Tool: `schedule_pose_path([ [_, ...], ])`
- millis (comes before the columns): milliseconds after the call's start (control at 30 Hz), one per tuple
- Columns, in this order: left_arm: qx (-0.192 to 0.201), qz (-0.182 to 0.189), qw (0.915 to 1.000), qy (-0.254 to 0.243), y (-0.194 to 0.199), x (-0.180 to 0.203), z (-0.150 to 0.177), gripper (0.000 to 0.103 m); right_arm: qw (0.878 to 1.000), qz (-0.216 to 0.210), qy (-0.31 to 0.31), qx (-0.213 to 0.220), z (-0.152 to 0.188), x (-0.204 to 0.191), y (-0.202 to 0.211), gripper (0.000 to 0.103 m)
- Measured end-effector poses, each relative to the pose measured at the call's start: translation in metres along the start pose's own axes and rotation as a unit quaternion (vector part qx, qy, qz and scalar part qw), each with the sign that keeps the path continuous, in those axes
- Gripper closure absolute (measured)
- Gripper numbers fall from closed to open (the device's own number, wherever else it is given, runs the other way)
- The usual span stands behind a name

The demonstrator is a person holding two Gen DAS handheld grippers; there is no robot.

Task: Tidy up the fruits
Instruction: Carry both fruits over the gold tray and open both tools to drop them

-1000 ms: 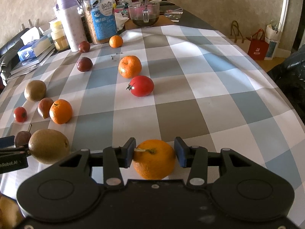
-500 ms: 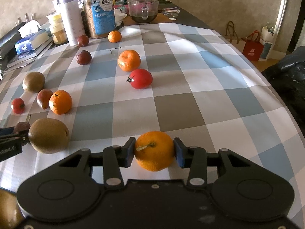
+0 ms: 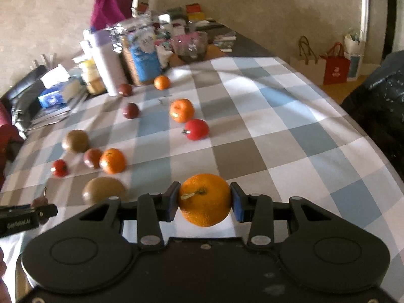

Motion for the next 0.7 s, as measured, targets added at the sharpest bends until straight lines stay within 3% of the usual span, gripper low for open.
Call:
schedule_pose_path([
  [300,-0.009,0.012,0.9997,0.019,0.052,0.013,0.035,0.061,0.999,-0.042,0.022,-0.015,0.031,-0.015,0.045,0.060],
  [700,-0.045,0.009,0.9977,0.049,0.066,0.026,0.088,0.061,0.996,-0.045,0.036,-0.071,0.095,-0.025,0.075,0.060],
])
Point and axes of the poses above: each gripper's, at about its wrist camera, not at the fingertips, and y roughly against the way its jaws point, x to its right, z to its underside, the point moved 1 cm from there along -y, roughly the way its jaws point, and after that the axes turned 3 degrees about -y, right-handed, at the moved point
